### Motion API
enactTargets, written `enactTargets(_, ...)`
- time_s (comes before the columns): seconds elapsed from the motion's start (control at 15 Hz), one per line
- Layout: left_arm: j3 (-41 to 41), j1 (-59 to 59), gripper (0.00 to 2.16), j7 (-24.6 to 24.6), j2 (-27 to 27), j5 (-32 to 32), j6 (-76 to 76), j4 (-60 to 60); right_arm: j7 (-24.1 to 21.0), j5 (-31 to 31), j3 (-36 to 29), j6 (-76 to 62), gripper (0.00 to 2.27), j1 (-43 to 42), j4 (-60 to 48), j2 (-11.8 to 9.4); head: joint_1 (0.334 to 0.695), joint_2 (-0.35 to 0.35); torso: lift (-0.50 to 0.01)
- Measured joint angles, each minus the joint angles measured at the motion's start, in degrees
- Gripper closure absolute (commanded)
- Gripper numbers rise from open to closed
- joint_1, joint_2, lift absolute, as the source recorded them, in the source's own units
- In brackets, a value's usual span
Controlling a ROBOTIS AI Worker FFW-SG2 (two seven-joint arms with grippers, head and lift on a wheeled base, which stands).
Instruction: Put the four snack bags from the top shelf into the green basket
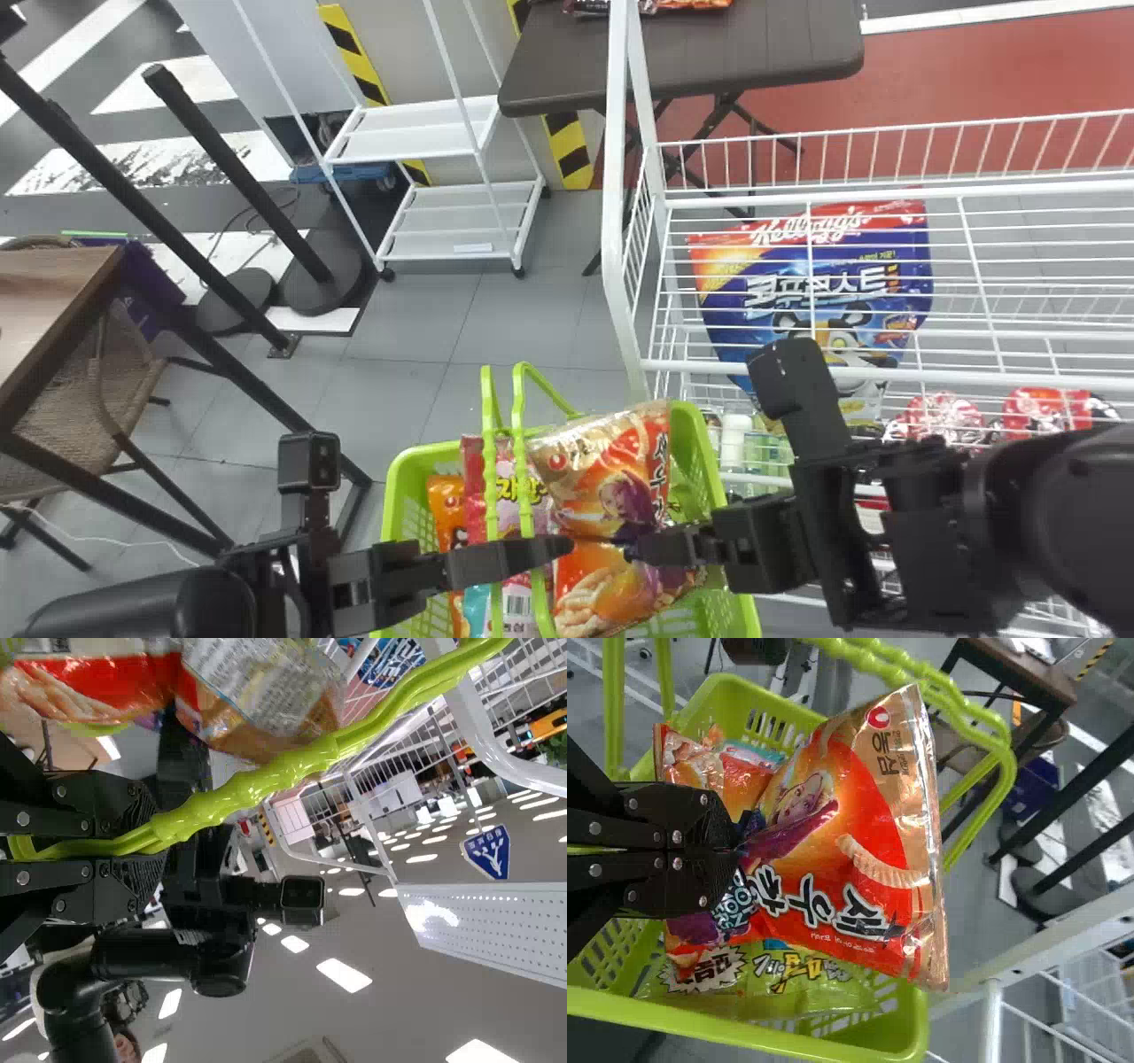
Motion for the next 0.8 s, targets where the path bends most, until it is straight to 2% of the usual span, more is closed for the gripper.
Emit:
enactTargets(0.07, 0.0, -0.01, 2.15, 0.0, 0.0, 0.0, 0.0, 0.0, -0.44, -0.29, -0.08, 1.52, 0.69, -0.88, 1.02, 0.18, 0.695, 0.35, 0.0)
enactTargets(0.13, 0.01, -0.02, 2.15, 0.0, 0.0, 0.0, 0.0, 0.05, -0.59, -0.71, -0.55, 4.63, 0.0, -1.73, 1.54, 0.24, 0.695, 0.35, 0.0)
enactTargets(0.33, 0.04, -0.08, 2.15, 0.0, 0.08, 0.0, 0.0, 0.41, -0.19, -1.34, -3.79, 11.45, 0.04, -2.19, -0.95, -0.1, 0.695, 0.35, 0.0)
enactTargets(0.67, 0.02, -0.15, 2.15, 0.0, 0.09, 0.0, 0.0, 0.73, 1.71, -3.42, -12.93, 13.01, 0.04, -0.55, -8.22, -0.94, 0.695, 0.35, 0.0)
enactTargets(0.8, 0.04, -0.14, 2.15, 0.0, 0.15, 0.15, 0.0, 0.73, 4.26, -2.3, -16.09, 12.99, 0.04, -0.31, -10.46, -1.25, 0.695, 0.35, 0.0)
